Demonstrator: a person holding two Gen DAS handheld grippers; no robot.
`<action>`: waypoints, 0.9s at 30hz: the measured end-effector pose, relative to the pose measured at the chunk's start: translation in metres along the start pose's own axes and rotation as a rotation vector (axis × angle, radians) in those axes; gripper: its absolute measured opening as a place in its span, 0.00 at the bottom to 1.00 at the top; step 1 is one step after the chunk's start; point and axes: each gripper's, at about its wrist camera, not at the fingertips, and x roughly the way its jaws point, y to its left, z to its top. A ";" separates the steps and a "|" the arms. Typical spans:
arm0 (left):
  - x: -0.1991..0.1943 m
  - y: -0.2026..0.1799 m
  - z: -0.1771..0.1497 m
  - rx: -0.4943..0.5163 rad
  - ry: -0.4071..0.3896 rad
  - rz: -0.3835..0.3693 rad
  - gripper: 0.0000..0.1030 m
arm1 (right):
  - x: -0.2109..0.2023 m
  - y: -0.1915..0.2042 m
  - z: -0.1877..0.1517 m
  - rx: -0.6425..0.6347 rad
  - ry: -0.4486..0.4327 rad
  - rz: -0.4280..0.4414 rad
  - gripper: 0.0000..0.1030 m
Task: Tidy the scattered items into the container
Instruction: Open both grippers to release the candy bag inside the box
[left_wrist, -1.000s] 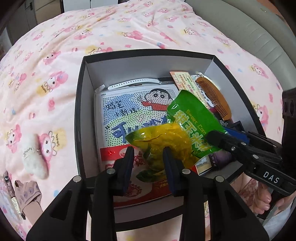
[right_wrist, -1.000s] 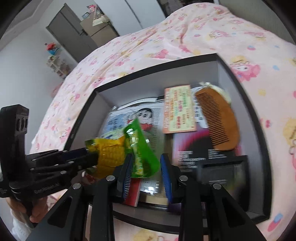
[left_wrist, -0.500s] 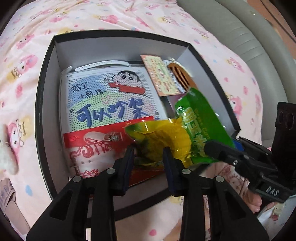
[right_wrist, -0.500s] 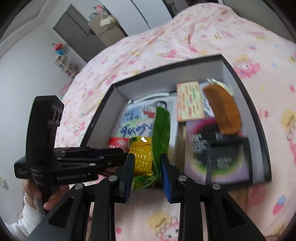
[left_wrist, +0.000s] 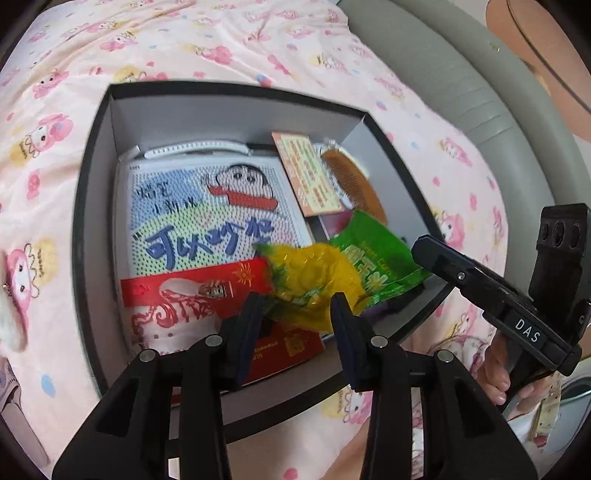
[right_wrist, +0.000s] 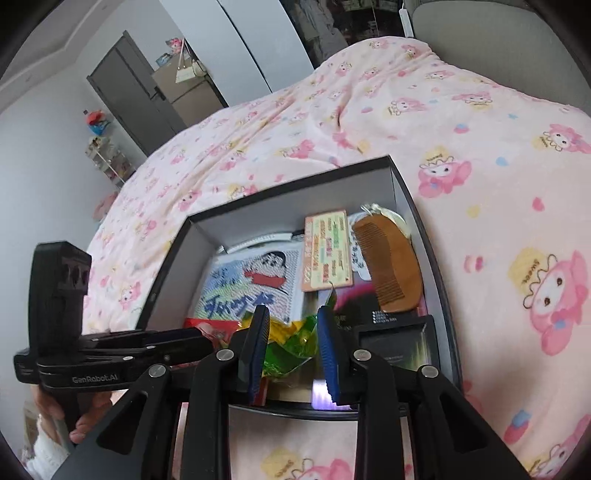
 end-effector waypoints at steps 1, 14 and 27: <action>0.004 -0.001 -0.001 0.003 0.018 0.002 0.37 | 0.002 -0.002 -0.003 -0.002 0.010 -0.005 0.22; -0.012 0.001 0.003 -0.053 -0.088 -0.053 0.37 | -0.014 -0.002 0.000 -0.016 -0.062 0.003 0.20; 0.017 -0.006 0.007 -0.022 0.050 -0.145 0.37 | 0.008 -0.020 -0.003 0.026 0.000 -0.028 0.20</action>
